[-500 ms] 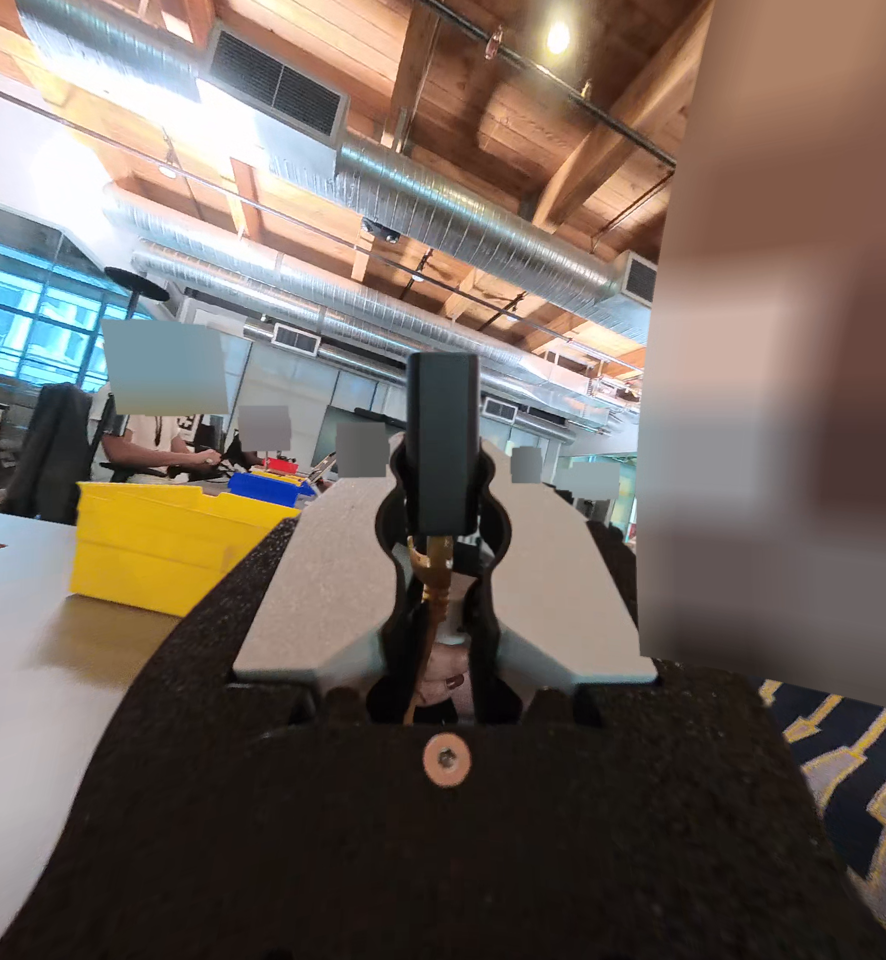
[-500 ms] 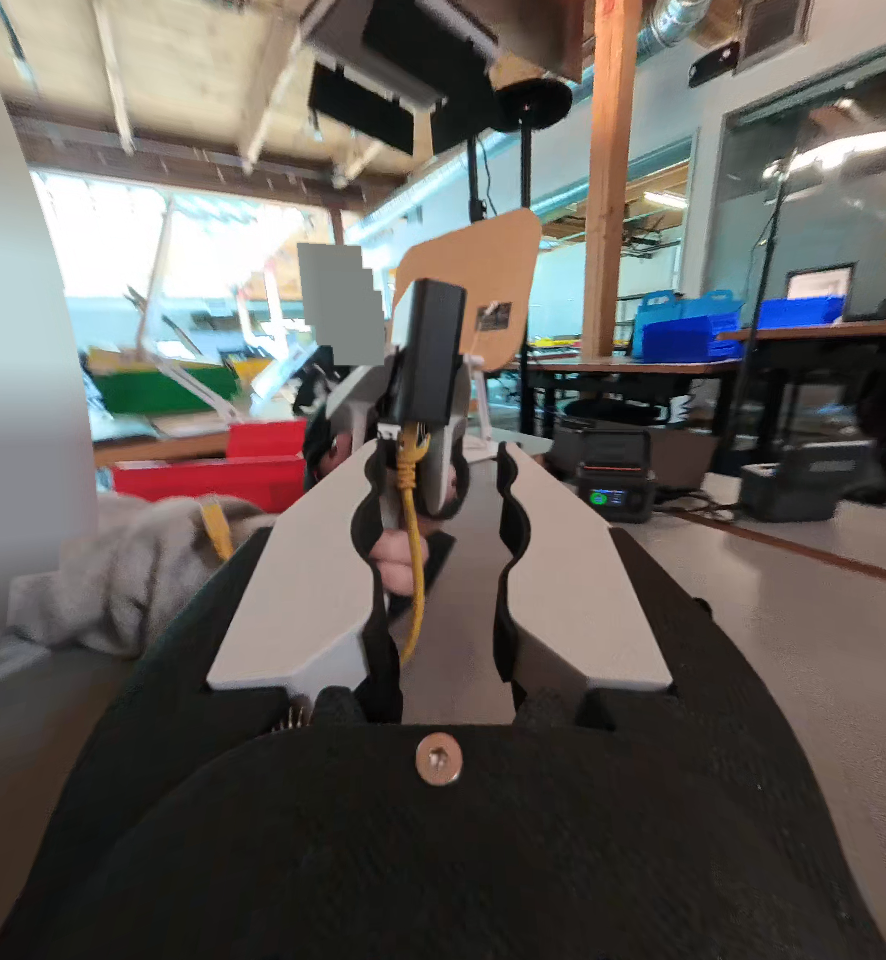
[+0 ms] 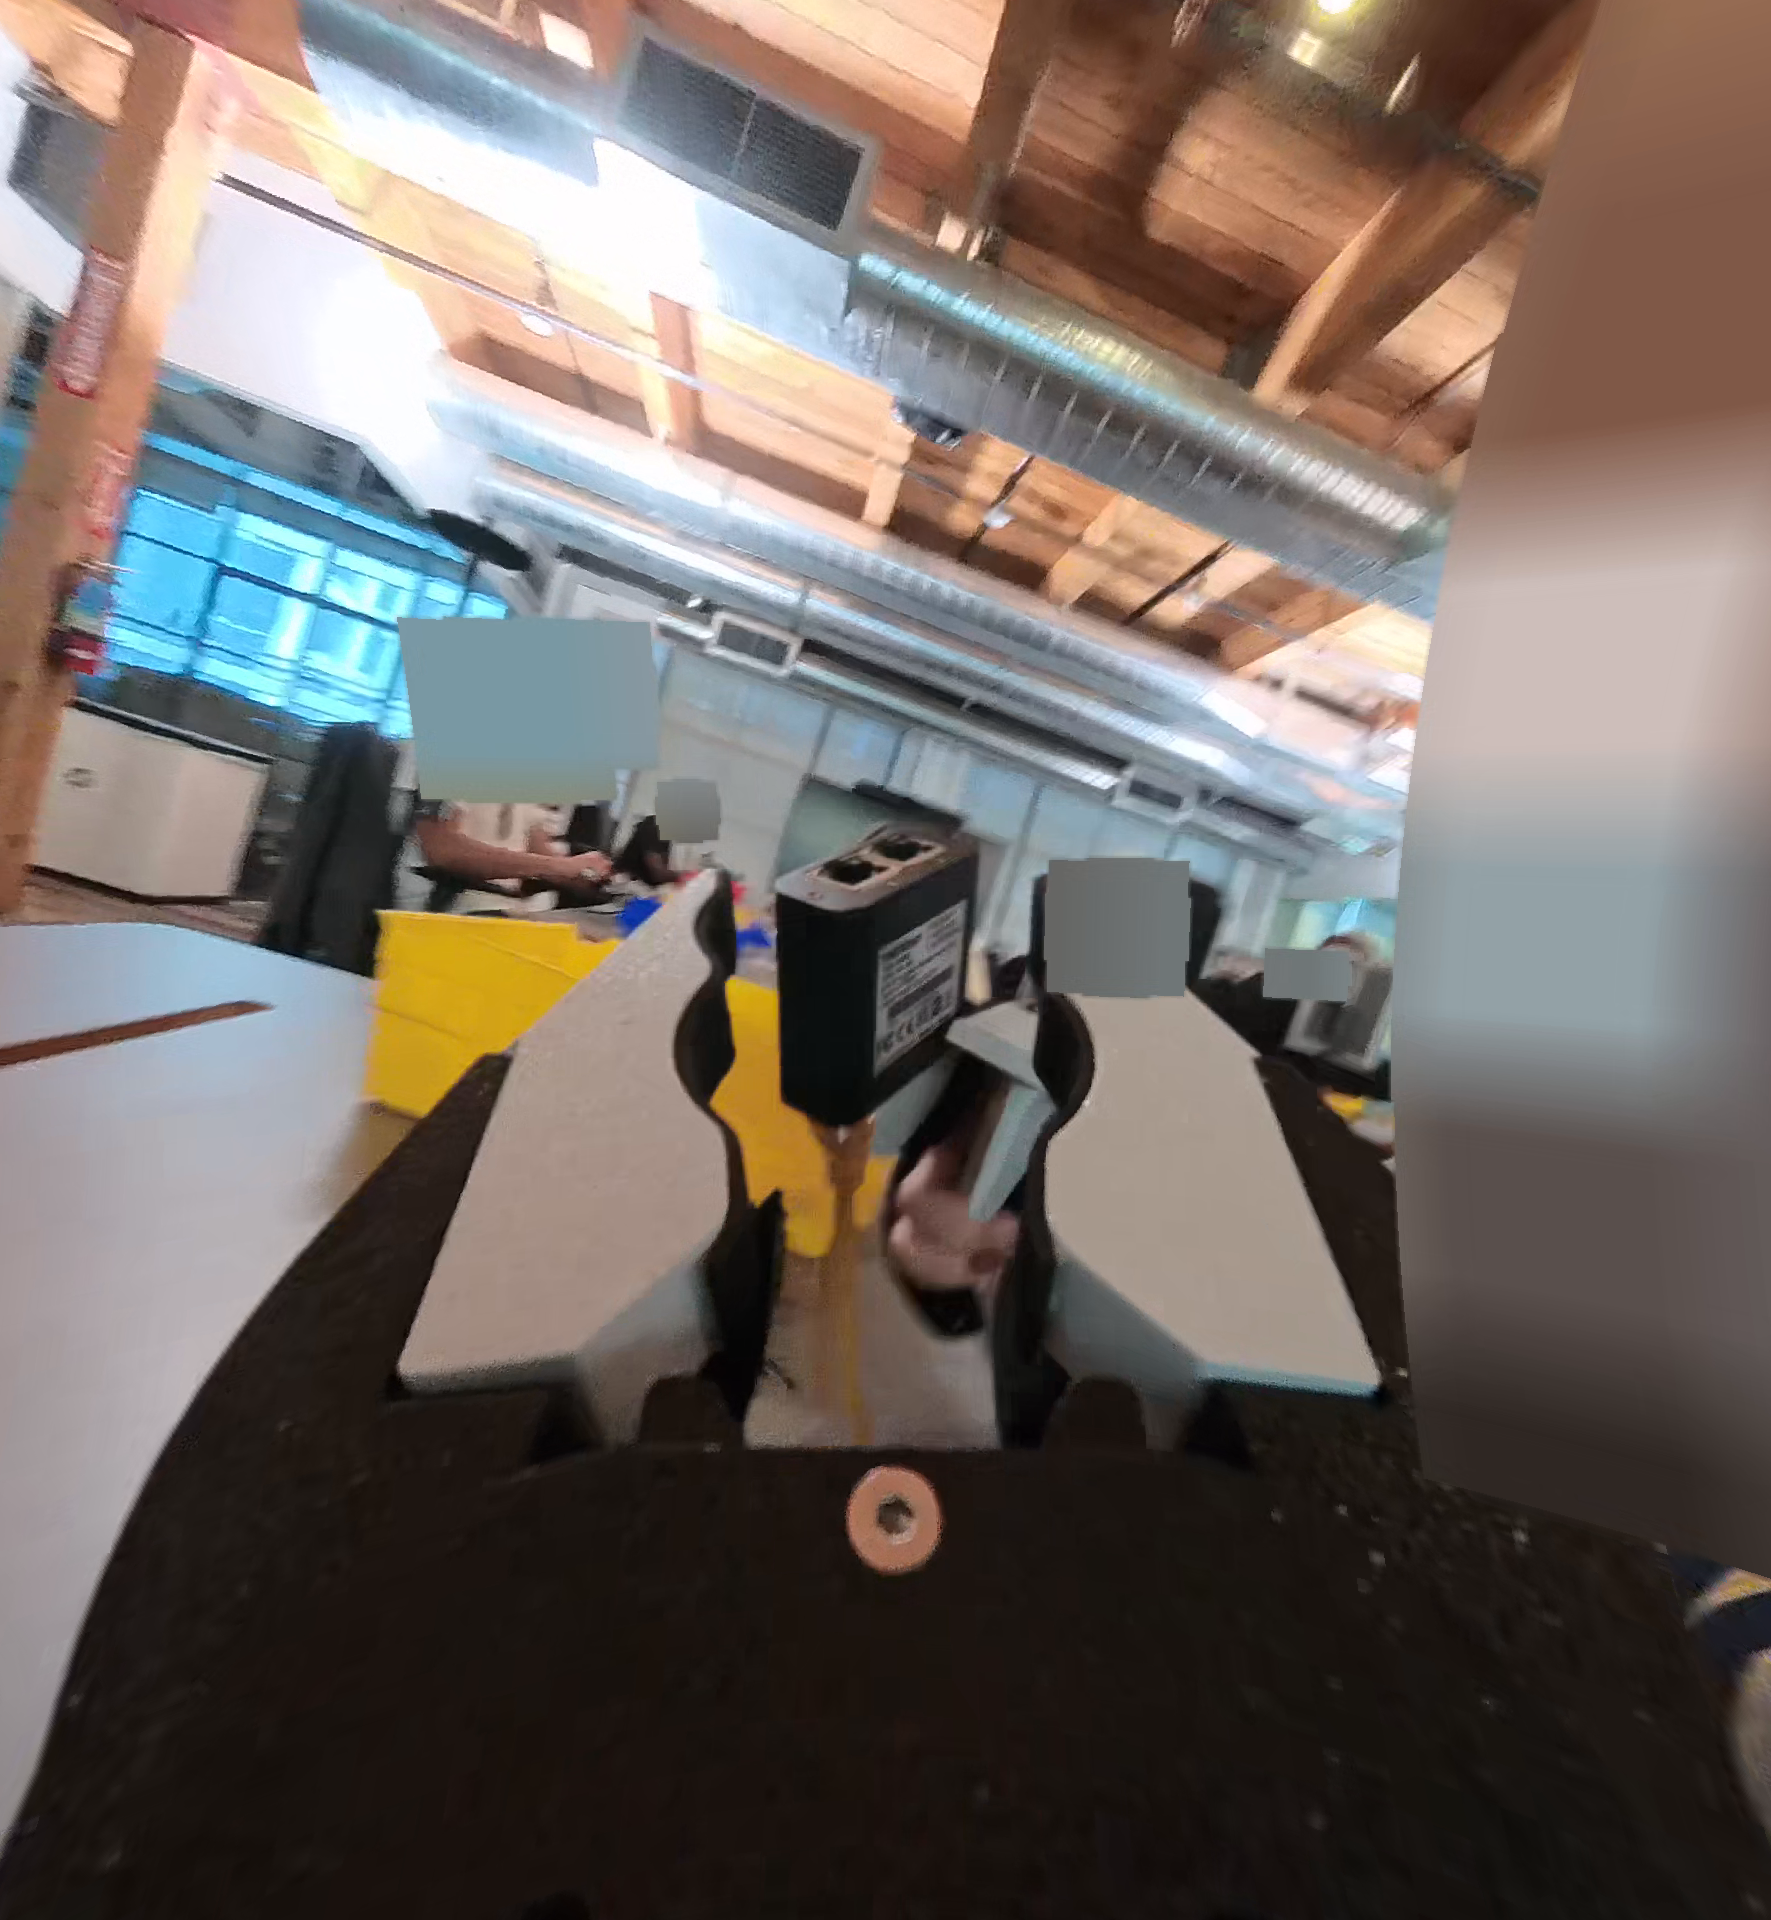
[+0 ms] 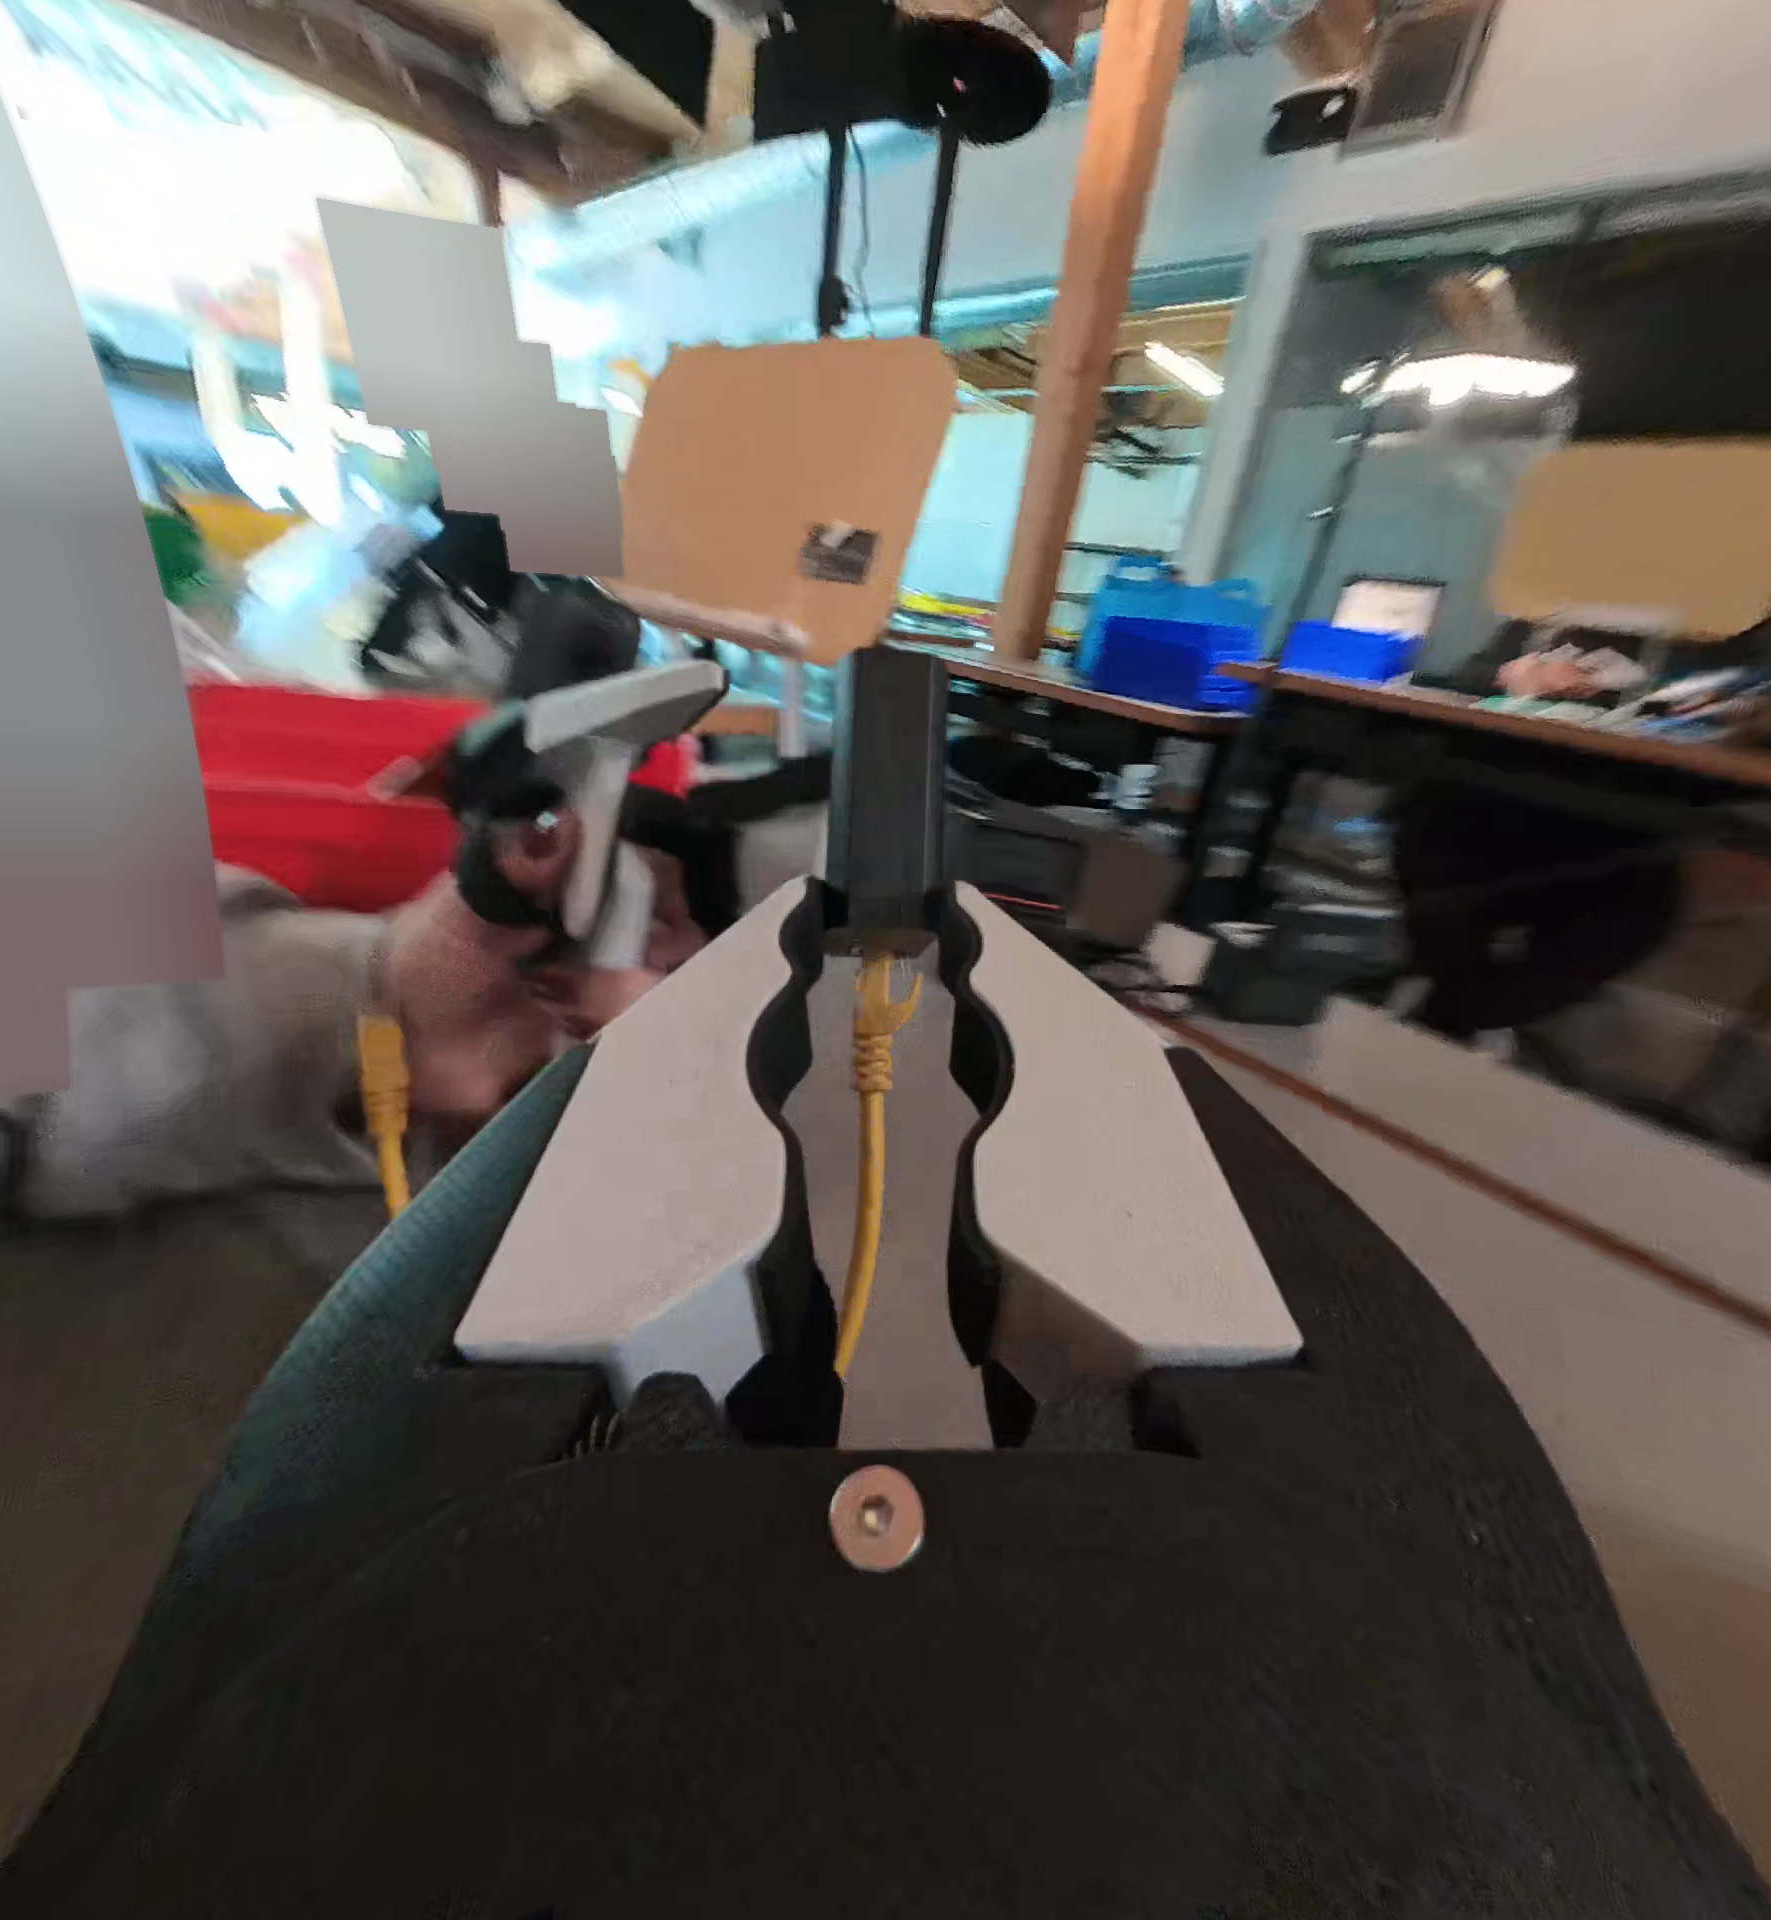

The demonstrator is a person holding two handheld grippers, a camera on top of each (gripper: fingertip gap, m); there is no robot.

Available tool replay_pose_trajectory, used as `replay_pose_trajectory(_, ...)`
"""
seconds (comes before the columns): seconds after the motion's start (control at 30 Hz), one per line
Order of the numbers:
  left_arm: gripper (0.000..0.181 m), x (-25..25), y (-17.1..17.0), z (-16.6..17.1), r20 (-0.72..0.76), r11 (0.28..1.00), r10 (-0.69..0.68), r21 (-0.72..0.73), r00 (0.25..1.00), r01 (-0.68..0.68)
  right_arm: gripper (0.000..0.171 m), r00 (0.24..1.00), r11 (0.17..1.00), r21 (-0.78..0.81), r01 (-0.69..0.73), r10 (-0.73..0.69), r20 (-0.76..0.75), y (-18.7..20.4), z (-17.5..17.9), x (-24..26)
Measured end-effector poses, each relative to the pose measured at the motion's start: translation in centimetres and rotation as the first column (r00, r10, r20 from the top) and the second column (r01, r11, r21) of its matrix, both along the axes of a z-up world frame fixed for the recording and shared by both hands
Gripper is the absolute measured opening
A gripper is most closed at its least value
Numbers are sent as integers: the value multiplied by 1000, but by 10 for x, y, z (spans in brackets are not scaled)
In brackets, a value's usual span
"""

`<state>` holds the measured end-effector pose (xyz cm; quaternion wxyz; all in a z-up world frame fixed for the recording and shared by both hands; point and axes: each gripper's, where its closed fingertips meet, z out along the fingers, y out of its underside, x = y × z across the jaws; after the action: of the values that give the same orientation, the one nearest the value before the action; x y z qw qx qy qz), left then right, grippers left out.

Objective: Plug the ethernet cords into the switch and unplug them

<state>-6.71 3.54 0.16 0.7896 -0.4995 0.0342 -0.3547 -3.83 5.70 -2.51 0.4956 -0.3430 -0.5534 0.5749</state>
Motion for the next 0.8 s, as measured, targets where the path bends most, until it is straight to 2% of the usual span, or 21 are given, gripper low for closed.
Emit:
replay_pose_trajectory(0.03,58,-4,1,-4,-71,998,60,-17,996,-62,20,998,992,105,65,-64,-13,6,0,2)
replay_pose_trajectory(0.1,64,-7,6,-17,-293,976,191,-40,937,-212,20,983,925,333,182,-175,-51,14,-2,4)
replay_pose_trajectory(0.17,69,-8,13,-33,-535,931,296,-25,791,-365,21,963,811,523,263,-249,-99,17,-6,7)
replay_pose_trajectory(0.27,76,-11,20,-52,-800,828,408,122,439,-547,20,948,617,730,294,-285,-142,16,-19,7)
replay_pose_trajectory(0.33,79,-7,23,-60,-877,764,446,269,179,-586,20,953,527,807,266,-269,-139,11,-30,6)
replay_pose_trajectory(0.37,81,-2,25,-64,-889,748,453,335,72,-572,20,959,494,835,241,-251,-129,6,-36,5)
replay_pose_trajectory(0.47,76,13,31,-88,-911,761,389,402,-136,-510,20,975,439,881,178,-200,-97,-6,-51,4)
replay_pose_trajectory(0.53,69,10,33,-97,-905,746,358,426,-230,-512,20,980,432,888,157,-179,-86,-11,-56,5)
replay_pose_trajectory(0.6,60,8,31,-95,-889,731,371,457,-267,-507,20,985,451,882,135,-158,-70,-13,-58,6)
replay_pose_trajectory(0.7,42,13,27,-91,-895,748,398,444,-203,-492,20,993,520,850,89,-117,-33,-17,-62,7)
replay_pose_trajectory(0.8,38,16,23,-99,-911,792,376,411,-169,-451,20,997,551,833,42,-75,-1,-21,-68,10)
